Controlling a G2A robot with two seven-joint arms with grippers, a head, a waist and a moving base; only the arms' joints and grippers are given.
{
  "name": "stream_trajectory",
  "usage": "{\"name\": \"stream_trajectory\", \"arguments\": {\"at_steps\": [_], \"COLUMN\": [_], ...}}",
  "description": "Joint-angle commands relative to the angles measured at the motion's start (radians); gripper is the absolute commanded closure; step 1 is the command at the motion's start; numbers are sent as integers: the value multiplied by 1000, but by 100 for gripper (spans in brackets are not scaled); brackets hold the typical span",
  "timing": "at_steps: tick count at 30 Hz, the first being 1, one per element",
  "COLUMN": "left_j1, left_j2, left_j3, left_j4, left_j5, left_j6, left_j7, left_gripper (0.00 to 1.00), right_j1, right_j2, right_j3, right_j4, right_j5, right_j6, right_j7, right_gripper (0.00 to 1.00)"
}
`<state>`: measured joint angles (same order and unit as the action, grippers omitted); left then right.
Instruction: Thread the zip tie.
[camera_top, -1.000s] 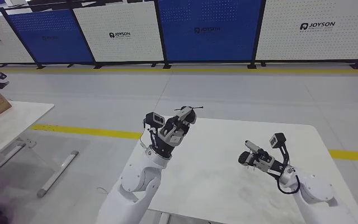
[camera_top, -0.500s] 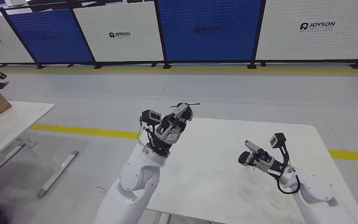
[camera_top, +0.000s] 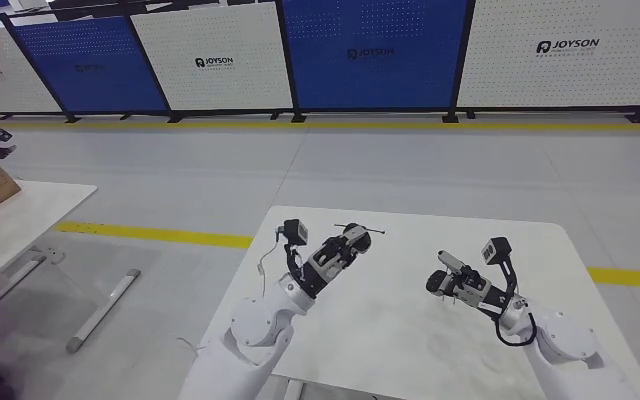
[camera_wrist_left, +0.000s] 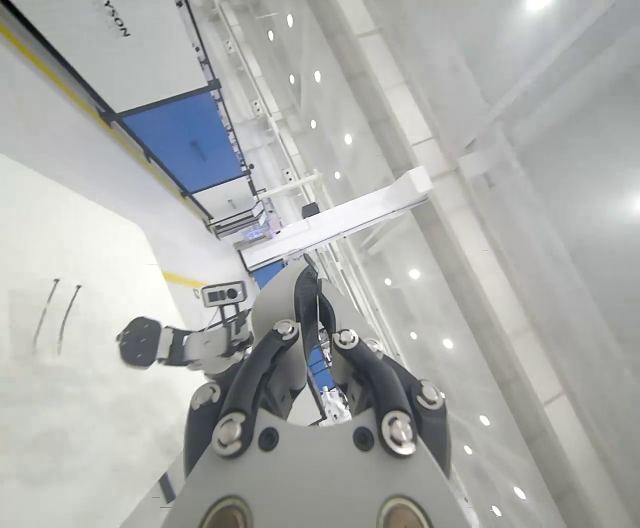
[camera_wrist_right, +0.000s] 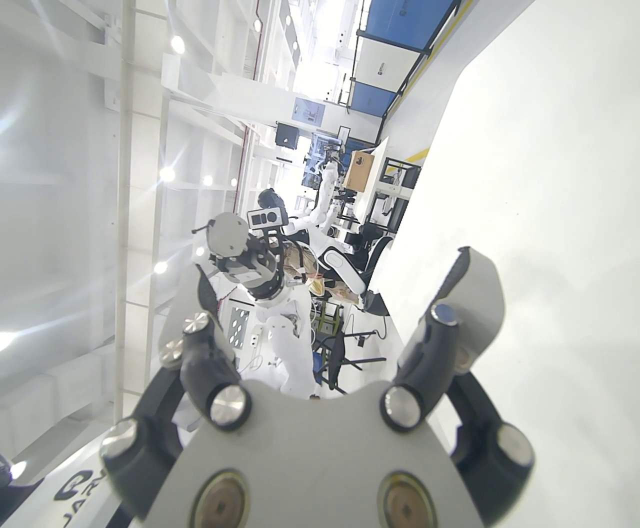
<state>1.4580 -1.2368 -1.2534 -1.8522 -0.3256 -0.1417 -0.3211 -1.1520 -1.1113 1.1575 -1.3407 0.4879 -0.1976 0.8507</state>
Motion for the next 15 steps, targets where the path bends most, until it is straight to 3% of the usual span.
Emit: {"name": "stream_trajectory", "arguments": {"at_steps": [1,6,15], "left_j1": [6,10,7], "left_j2": [1,2,1], "left_j3": [17,53,56], "left_j4": [14,64,66], "left_j5": [23,78,90], "left_j6": [7,16,5], "left_j7": [-15,-33,-11], "left_gripper": [100,100,100], "right_j1": [0,0,0], "right_j2": [0,0,0], "right_j3": [0,0,0], "right_j4": [0,0,0], "right_j5": [0,0,0], "right_j6": [0,0,0], "right_j7": [0,0,0], "right_gripper": [0,0,0]}}
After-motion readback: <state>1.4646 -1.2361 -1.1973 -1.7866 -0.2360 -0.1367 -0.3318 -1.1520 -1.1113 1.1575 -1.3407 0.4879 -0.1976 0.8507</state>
